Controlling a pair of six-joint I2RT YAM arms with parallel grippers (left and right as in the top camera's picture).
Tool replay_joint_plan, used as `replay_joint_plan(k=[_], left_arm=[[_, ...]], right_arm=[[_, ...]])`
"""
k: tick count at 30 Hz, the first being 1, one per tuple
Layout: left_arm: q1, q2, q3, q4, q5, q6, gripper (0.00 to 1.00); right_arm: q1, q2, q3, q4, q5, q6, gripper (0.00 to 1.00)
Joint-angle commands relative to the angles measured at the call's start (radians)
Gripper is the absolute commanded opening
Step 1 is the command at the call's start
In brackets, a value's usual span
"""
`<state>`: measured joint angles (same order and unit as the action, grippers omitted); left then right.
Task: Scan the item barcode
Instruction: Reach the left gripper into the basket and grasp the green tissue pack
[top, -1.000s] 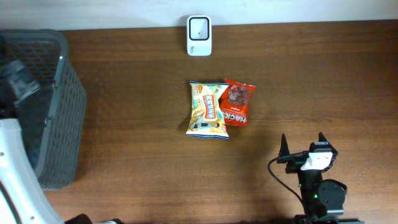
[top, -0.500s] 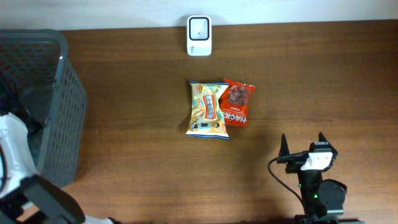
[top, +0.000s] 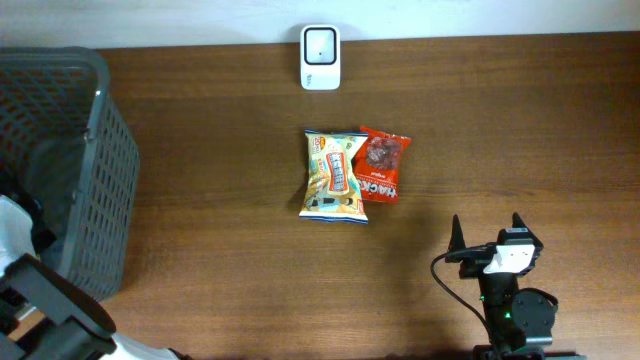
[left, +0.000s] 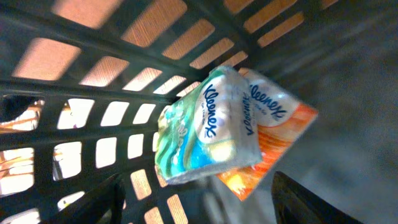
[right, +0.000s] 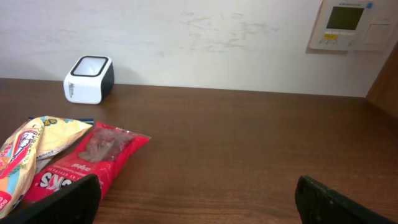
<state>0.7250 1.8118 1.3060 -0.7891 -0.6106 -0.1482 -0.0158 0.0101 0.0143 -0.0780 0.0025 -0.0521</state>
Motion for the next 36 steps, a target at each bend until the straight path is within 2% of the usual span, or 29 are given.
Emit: replay_joint_plan(k=[1,5,11,15,18,22,25,26,32,36], left_arm=[[0.026,0.044,-0.002,0.011,-0.006,0.027,0.67],[0.031,0.059,-0.002,0.023,-0.005,0.027,0.56],[0.031,0.09,-0.002,0.041,0.045,0.031,0.64],[0.031,0.09,-0.002,0.062,0.046,0.031,0.62],[0.031,0.09,-0.002,0.093,0.046,0.031,0.53],[0.031,0.09,-0.002,0.122,0.046,0.031,0.24],[0.031,0.09,-0.002,0.133,0.046,0.031,0.09],[0.031,0.09,-0.002,0.139,0.046,0.031,0.0],[0.002,0.048,0.027,0.126,0.049,0.031,0.0],[-0.069,-0.069,0.1,0.099,0.058,0.031,0.0]], right_arm=[[0.008,-0.006,-0.009,-0.001,0.009,0.008,0.99],[0.008,-0.007,-0.009,-0.001,0.009,0.008,0.98],[0.008,-0.006,-0.009,-0.001,0.009,0.008,0.98],[0.008,-0.006,-0.009,-0.001,0.009,0.008,0.99],[0.008,-0.006,-0.009,-0.001,0.009,0.008,0.99],[0.008,-0.006,-0.009,-0.001,0.009,0.008,0.99],[0.008,-0.006,-0.009,-0.001,0.009,0.008,0.99],[0.008,-0.006,-0.009,-0.001,0.009,0.008,0.98],[0.008,-0.006,-0.009,-0.001,0.009,0.008,0.98],[0.008,-0.006,-0.009,-0.001,0.009,0.008,0.98]])
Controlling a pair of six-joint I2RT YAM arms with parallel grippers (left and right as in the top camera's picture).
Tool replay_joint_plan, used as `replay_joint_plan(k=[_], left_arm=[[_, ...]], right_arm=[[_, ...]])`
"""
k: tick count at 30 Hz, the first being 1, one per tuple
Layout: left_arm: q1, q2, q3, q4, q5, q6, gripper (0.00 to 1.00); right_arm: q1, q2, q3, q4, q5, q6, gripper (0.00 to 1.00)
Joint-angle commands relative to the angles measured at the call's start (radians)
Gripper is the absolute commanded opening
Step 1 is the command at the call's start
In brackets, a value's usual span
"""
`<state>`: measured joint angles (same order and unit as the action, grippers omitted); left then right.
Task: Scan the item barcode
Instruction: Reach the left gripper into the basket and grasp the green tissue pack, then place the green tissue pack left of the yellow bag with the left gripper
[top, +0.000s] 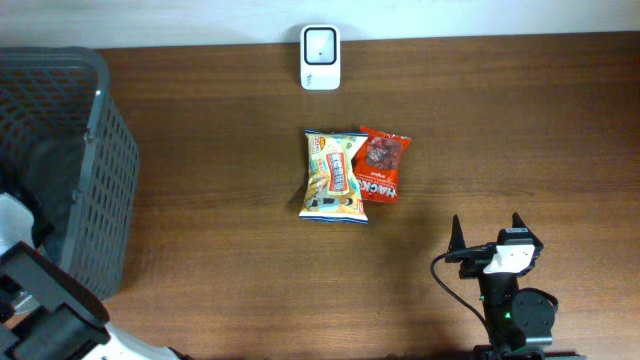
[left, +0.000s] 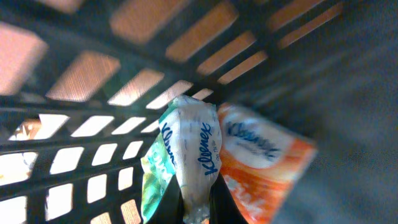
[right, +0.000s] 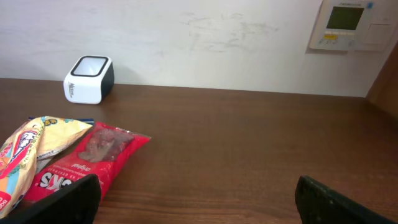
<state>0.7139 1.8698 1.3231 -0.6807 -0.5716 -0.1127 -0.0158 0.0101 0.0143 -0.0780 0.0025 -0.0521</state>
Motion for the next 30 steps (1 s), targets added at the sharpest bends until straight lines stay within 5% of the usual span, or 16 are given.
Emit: replay_joint_plan(k=[1,12,21,27,30], left_arm=[[-0.078,-0.157,0.101,-0.014,0.032,-0.005,0.0],[-0.399,-0.601,0.138,0.121,0.3,-0.004,0.0],[-0.767,-0.695,0.134,0.073,0.995,-0.005,0.0],[-1.02,-0.545,0.134,0.014,0.983,0.043,0.0],[-1.101,-0.446,0.134,0.006,0.837,0.043,0.0]], right_arm=[[0.008,-0.006,-0.009,-0.001,0.009,0.008,0.98],[0.008,-0.006,-0.009,-0.001,0.009,0.008,0.98],[0.008,-0.007,-0.009,-0.001,0.009,0.008,0.98],[0.008,-0.006,-0.009,-0.001,0.009,0.008,0.99],[0.008,-0.006,-0.009,-0.001,0.009,0.008,0.98]])
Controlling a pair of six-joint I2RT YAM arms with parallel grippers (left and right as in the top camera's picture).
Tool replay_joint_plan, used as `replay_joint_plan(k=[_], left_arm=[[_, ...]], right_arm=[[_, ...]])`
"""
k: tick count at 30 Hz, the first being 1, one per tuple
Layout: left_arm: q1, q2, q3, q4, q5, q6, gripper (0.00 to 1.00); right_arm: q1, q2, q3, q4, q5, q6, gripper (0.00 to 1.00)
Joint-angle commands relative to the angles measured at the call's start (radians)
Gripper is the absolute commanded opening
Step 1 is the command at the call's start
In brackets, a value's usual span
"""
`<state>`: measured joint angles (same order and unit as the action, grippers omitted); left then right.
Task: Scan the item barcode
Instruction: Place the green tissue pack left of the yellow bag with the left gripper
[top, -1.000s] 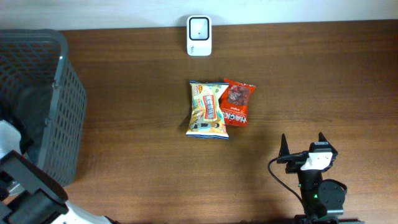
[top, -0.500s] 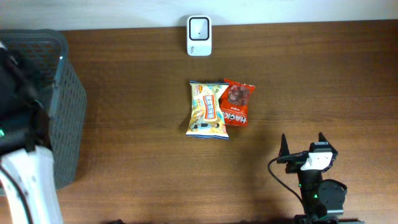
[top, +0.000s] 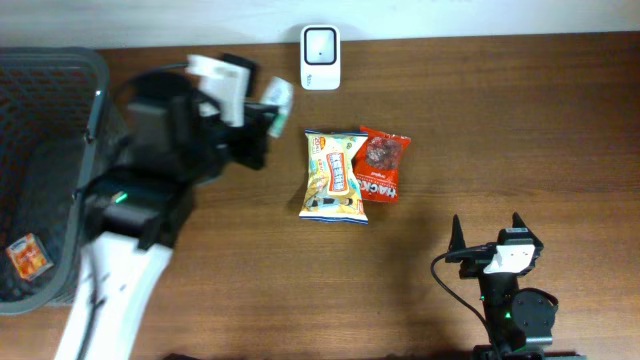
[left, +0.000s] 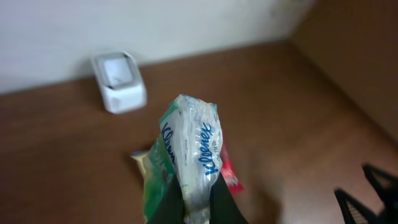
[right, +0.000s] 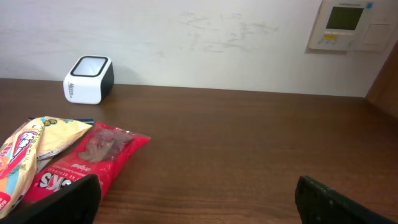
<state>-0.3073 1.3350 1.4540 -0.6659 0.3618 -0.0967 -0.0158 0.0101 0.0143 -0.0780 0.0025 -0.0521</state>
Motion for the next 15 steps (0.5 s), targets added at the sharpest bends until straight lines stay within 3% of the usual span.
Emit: replay_joint_plan(k=[1,6,15], left_arm=[[-0.098,0.122,0.003,-0.023,-0.173,0.026,0.0],[-0.137,0.248,0.003,-0.129,-0.472,-0.043,0.0],[-0.138,0.428,0.003,-0.174,-0.547,-0.27,0.0]], right_arm=[[0.008,-0.006,-0.009,-0.001,0.009,0.008,0.98],[0.008,-0.006,-0.009,-0.001,0.009,0.008,0.98],[0.008,-0.006,-0.009,-0.001,0.009,0.008,0.98]])
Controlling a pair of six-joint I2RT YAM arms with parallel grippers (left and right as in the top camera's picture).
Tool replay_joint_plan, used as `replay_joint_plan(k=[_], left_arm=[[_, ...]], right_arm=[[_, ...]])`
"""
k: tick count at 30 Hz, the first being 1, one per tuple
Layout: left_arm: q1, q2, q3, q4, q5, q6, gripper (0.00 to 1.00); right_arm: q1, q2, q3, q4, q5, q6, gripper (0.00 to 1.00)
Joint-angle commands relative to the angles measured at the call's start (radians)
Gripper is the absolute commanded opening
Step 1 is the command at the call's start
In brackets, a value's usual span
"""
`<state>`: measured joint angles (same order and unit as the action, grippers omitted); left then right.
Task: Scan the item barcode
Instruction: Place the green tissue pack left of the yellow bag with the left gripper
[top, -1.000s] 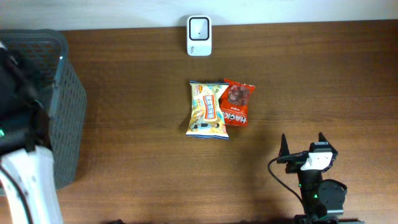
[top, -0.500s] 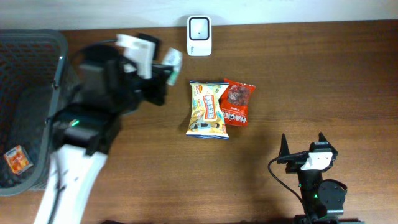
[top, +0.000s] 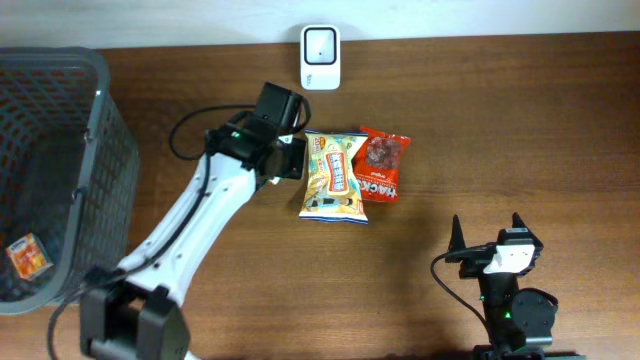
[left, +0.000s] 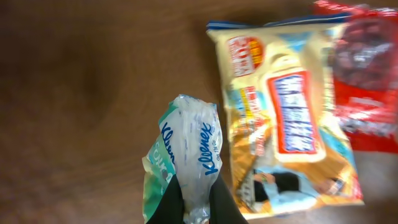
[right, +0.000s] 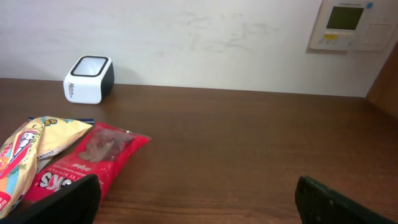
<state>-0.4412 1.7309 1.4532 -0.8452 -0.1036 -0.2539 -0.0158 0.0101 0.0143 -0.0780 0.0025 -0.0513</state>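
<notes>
My left gripper (left: 198, 200) is shut on a white and green Kleenex tissue pack (left: 189, 146), held above the brown table just left of a yellow snack bag (left: 289, 118). In the overhead view the left gripper (top: 287, 157) is front-left of the white barcode scanner (top: 320, 44), which stands at the table's back edge. The scanner (right: 89, 79) also shows in the right wrist view. My right gripper (right: 198, 183) rests open and empty at the front right of the table (top: 487, 235).
A red snack pack (top: 381, 163) lies against the yellow snack bag (top: 335, 175) at mid-table. A grey mesh basket (top: 100, 130) stands at the left edge, with an orange tissue pack (top: 25, 255) inside it.
The left gripper, still holding the tissue pack, has gone from beside the scanner to lower over the table next to the yellow bag. Its camera now looks down. The right arm is unchanged.
My left gripper was open inside the basket over two Kleenex packs. Then it was shut on the white and green one. Later it held that pack outside the basket, facing the scanner, and now holds it over the table beside the yellow bag.
</notes>
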Motion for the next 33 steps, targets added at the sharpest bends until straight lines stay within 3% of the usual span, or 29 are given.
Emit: replay_joint_plan(k=[1,5,11,19,20,21,22,26,33], left_arm=[[-0.004,0.039,0.004,0.006,-0.121,-0.129,0.0],[-0.004,0.066,0.004,0.011,-0.329,-0.232,0.0],[-0.005,0.144,0.004,0.08,-0.225,-0.286,0.0],[-0.005,0.24,0.004,0.164,-0.225,-0.295,0.01],[-0.005,0.24,0.005,0.167,-0.225,-0.295,0.05],[-0.005,0.24,0.005,0.169,-0.225,-0.295,0.18],[-0.005,0.24,0.006,0.172,-0.225,-0.294,0.38],[-0.005,0.223,0.042,0.148,-0.225,-0.225,0.7],[-0.001,0.102,0.247,0.003,-0.251,-0.129,0.71]], right_arm=[[0.008,-0.006,-0.009,-0.001,0.009,0.007,0.99],[0.008,-0.007,-0.009,-0.001,0.009,0.007,0.98],[0.008,-0.007,-0.009,-0.001,0.009,0.007,0.98],[0.008,-0.006,-0.009,-0.001,0.009,0.007,0.98],[0.008,-0.006,-0.009,-0.001,0.009,0.007,0.98],[0.008,-0.006,-0.009,-0.001,0.009,0.007,0.98],[0.008,-0.006,-0.009,-0.001,0.009,0.007,0.98],[0.008,-0.006,-0.009,-0.001,0.009,0.007,0.98],[0.008,-0.007,-0.009,-0.001,0.009,0.007,0.98]])
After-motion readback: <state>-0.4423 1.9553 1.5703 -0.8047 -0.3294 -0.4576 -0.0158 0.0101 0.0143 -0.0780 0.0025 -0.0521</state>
